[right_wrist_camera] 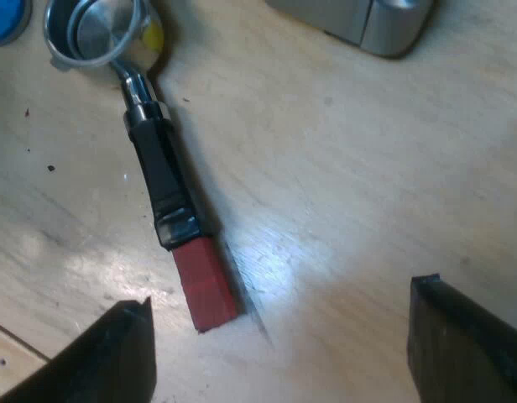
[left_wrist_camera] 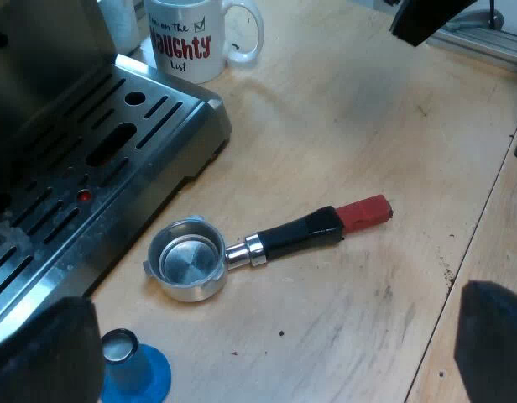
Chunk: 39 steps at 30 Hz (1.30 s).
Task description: Put the handle in the coffee machine
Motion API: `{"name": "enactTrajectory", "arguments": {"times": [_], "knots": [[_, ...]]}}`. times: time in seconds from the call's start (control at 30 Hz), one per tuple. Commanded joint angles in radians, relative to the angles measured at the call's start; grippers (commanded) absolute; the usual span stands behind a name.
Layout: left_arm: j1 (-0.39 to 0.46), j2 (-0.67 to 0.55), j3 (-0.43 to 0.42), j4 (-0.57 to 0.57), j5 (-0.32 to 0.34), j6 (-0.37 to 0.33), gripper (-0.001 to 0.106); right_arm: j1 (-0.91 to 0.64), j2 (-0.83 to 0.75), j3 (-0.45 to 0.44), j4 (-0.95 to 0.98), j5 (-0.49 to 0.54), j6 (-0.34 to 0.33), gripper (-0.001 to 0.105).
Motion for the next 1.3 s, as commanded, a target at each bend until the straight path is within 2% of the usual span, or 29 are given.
{"name": "enactTrajectory", "arguments": {"times": [0.03, 0.1, 0.13, 0.2, 0.27, 0.33, 0.37, 0.63, 0.8, 1.0, 1.07, 1.13, 1.3], "knots": [[-0.006, 0.002, -0.007, -0.005, 0.004, 0.004, 0.086, 0.007, 0.018, -0.01, -0.025, 0.01, -0.004, 0.062], [-0.006, 0.002, 0.009, -0.005, 0.006, 0.004, 0.086, 0.006, 0.027, -0.01, -0.029, 0.01, -0.003, 0.058], [-0.006, 0.002, 0.022, -0.005, 0.019, 0.004, 0.086, 0.006, 0.047, -0.01, -0.031, 0.01, -0.002, 0.045], [-0.006, 0.002, 0.042, -0.005, 0.053, 0.004, 0.086, 0.006, 0.072, -0.01, -0.031, -0.008, 0.027, 0.029], [-0.006, 0.002, 0.058, -0.005, 0.087, 0.004, 0.086, 0.006, 0.095, -0.01, -0.031, -0.024, 0.042, 0.02], [-0.01, 0.002, 0.072, -0.005, 0.088, 0.001, 0.086, 0.006, 0.125, -0.01, -0.031, -0.056, 0.042, 0.004], [-0.009, 0.002, 0.076, -0.008, 0.088, 0.001, 0.086, 0.006, 0.131, -0.01, -0.031, -0.058, 0.042, 0.0], [-0.009, 0.003, 0.078, -0.035, 0.13, 0.001, 0.086, 0.006, 0.242, -0.01, -0.031, -0.048, 0.038, 0.0], [-0.009, 0.003, 0.078, -0.034, 0.13, 0.001, 0.086, 0.006, 0.296, -0.01, -0.04, -0.048, 0.018, 0.0], [-0.009, 0.003, 0.078, -0.034, 0.13, 0.001, 0.086, 0.006, 0.391, -0.01, -0.051, -0.048, -0.077, 0.0], [-0.009, 0.003, 0.078, -0.032, 0.13, 0.001, 0.086, 0.006, 0.424, -0.01, -0.07, -0.048, -0.144, 0.0], [-0.009, 0.003, 0.078, -0.028, 0.13, 0.001, 0.086, 0.006, 0.448, -0.01, -0.092, -0.048, -0.169, 0.0], [-0.009, 0.003, 0.078, -0.006, 0.13, 0.001, 0.086, 0.006, 0.509, -0.01, -0.13, -0.048, -0.169, 0.0]]}}
